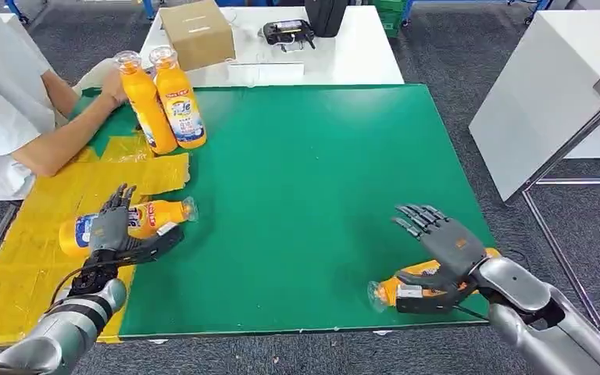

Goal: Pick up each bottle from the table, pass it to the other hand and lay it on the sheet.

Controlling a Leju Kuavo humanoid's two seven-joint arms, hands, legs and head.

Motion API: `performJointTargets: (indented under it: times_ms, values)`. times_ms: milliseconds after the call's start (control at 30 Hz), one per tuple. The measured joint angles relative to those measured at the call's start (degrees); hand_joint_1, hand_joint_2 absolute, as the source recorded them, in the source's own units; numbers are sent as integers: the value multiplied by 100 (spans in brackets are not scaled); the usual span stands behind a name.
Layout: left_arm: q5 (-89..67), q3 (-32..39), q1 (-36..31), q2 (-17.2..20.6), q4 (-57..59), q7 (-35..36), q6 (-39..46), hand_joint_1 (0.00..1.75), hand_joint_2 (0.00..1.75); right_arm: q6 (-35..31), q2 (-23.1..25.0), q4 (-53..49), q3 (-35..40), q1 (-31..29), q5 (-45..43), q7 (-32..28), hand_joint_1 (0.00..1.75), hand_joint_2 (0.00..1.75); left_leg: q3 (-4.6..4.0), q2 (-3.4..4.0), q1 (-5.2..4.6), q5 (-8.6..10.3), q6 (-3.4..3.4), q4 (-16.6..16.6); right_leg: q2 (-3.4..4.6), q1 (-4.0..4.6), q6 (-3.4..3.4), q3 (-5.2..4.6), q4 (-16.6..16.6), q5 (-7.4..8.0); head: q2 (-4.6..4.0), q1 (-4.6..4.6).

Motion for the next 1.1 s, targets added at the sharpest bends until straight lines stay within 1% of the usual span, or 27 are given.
performJointTargets:
  times_ms: [167,233,267,367,433,500,600,667,733,867,1000,1100]
  values:
    - [24,139,-1,-52,7,-15,6,0,0,20,-107,-72,-39,72,-2,0,0,0,4,0,1,2,-1,0,0,0,0,2,2,0,0,0]
    - [191,229,1,-72,7,-165,57,0,0,52,-122,-92,-65,105,-20,0,0,0,4,0,1,2,-1,0,0,0,0,2,3,0,0,0]
    - [369,303,1,-85,7,-323,70,0,0,70,-144,-111,-89,152,-39,0,0,0,5,-2,1,3,0,1,-1,-1,0,3,2,0,0,0]
    - [1489,738,63,-135,-131,-1290,-65,0,0,120,-284,-264,-325,524,-140,0,0,0,6,-12,0,4,2,1,-13,-1,0,11,2,-5,0,2]
    - [2130,1087,211,-177,-385,-1830,-228,0,0,149,-393,-417,-584,912,-234,0,0,0,5,-14,-1,-1,2,1,-13,-3,12,13,2,-13,0,0]
    - [2488,1353,439,-219,-755,-2077,-396,0,0,146,-496,-588,-888,1341,-332,0,0,0,7,-13,-3,-15,3,1,-10,-4,14,14,2,-15,0,0]
    - [2658,1512,844,-330,-1444,-2153,-645,0,0,173,-531,-791,-1288,1820,-356,-2,0,0,10,-4,-3,-23,6,1,-1,-4,13,8,1,-17,0,0]
    - [2701,1515,1095,-459,-1890,-2164,-787,0,0,258,-503,-822,-1422,1962,-196,88,0,0,9,-4,-2,-23,6,0,1,-4,11,5,0,-18,0,-2]
    - [2809,1479,1339,-610,-2318,-2116,-888,0,0,304,-432,-780,-1436,2014,-59,201,0,0,8,-5,-2,-22,7,1,0,-4,11,1,0,-19,0,0]
    - [3143,1298,1696,-810,-2993,-2089,-1007,0,0,278,-321,-582,-1373,2155,-81,358,0,0,-1,-8,-3,-19,11,1,-5,-5,13,0,0,-19,0,2]
    - [3551,1141,1985,-889,-3533,-2164,-1125,0,0,164,-345,-505,-1300,2387,-325,561,0,0,-7,-6,-5,-22,11,2,-1,-6,14,-7,0,-18,0,-2]
    - [3783,1060,2164,-929,-3885,-2227,-1206,0,0,18,-361,-489,-1298,2478,-243,778,0,0,-7,-4,-4,-26,12,2,-1,-5,14,-9,0,-20,0,2]
